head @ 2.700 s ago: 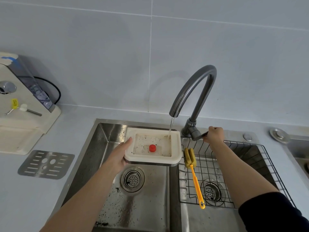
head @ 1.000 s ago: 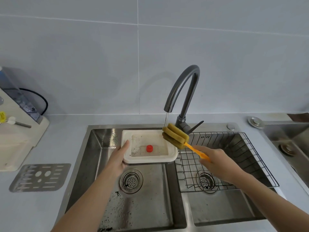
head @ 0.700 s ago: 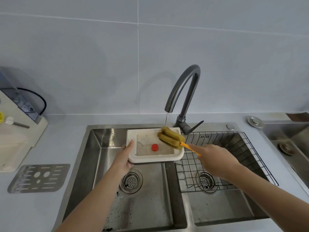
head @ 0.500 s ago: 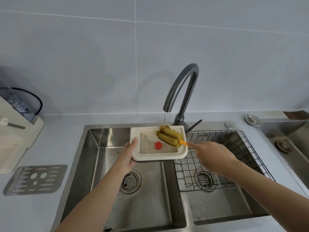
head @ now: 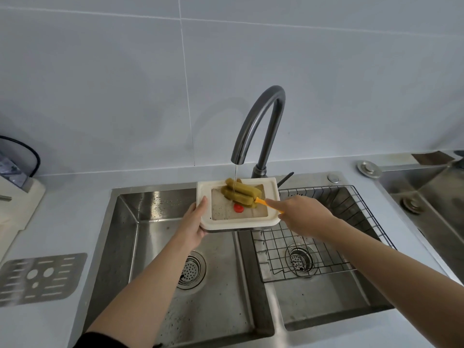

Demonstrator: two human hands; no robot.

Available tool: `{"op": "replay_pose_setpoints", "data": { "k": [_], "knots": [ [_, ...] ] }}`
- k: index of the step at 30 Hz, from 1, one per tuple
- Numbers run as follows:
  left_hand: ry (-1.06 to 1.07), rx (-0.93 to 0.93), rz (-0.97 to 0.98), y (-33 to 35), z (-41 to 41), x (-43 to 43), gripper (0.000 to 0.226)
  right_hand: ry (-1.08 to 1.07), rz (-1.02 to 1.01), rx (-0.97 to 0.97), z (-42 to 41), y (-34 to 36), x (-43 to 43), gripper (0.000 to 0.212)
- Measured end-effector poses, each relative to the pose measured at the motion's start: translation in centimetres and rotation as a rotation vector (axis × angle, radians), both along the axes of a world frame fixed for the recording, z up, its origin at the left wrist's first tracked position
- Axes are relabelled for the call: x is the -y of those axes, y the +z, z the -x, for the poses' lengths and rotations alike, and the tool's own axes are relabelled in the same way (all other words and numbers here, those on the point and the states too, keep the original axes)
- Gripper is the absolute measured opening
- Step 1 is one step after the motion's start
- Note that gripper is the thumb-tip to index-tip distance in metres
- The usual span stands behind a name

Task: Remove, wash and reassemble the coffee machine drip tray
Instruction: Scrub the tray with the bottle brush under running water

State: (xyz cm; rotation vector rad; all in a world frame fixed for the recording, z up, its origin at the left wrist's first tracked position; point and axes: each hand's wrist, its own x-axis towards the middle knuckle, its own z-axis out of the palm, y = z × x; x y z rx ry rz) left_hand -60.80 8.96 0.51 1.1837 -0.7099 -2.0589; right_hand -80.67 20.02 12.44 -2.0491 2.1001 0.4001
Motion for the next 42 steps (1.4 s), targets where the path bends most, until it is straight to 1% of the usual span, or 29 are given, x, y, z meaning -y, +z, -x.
{"op": "replay_pose_setpoints", "data": {
  "k": [3, 7, 11, 13, 15, 19, 26, 29, 30, 33, 35, 39, 42],
  "knots": [
    [-0.021, -0.007, 0.01, 0.1, 0.3, 0.3, 0.045, 0.007, -0.002, 0.008, 0.0, 0.3, 0.5, 0.048],
    [-0.075, -0.038, 0.037, 0.6, 0.9, 0.3, 0.04, 0.021, -0.01, 0.029, -0.1, 0.6, 1.3, 0.05],
    [-0.125, -0.072, 0.058, 0.9, 1.2, 0.5, 0.045, 0.019, -0.011, 0.078, -0.2, 0.8, 1.8, 0.054],
    [-0.15, -0.06, 0.094, 1.1, 1.1, 0.7, 0.046, 0.012, -0.02, 0.102, -0.2, 1.0, 1.8, 0.054],
    [-0.159, -0.041, 0.13, 1.3, 0.9, 0.8, 0.041, 0.002, -0.029, 0.126, -0.2, 1.2, 1.9, 0.053],
    [-0.164, -0.032, 0.159, 1.4, 0.4, 1.2, 0.04, -0.004, -0.037, 0.177, -0.6, 1.6, 1.8, 0.055],
    [-0.162, 0.002, 0.192, 1.2, -0.6, 1.8, 0.033, 0.037, -0.06, 0.178, -1.2, 1.8, 1.7, 0.054],
    [-0.148, 0.028, 0.228, 1.5, -0.8, 1.8, 0.035, 0.05, -0.071, 0.17, -1.4, 1.7, 1.6, 0.055],
    [-0.139, 0.036, 0.24, 1.7, -0.9, 1.7, 0.034, 0.057, -0.073, 0.166, -1.5, 1.7, 1.7, 0.056],
    [-0.11, 0.047, 0.252, 1.9, -1.1, 1.9, 0.02, 0.084, -0.077, 0.143, -1.7, 1.6, 1.8, 0.061],
    [-0.097, 0.067, 0.262, 2.1, -1.4, 2.1, 0.017, 0.112, -0.083, 0.131, -2.0, 1.4, 1.9, 0.062],
    [-0.077, 0.117, 0.308, 2.6, -1.9, 2.3, 0.036, 0.172, -0.108, 0.096, -2.4, 0.9, 2.2, 0.062],
    [-0.03, 0.148, 0.293, 2.8, -2.1, 2.4, 0.039, 0.198, -0.112, 0.038, -2.4, 1.2, 2.7, 0.065]
  ]
}}
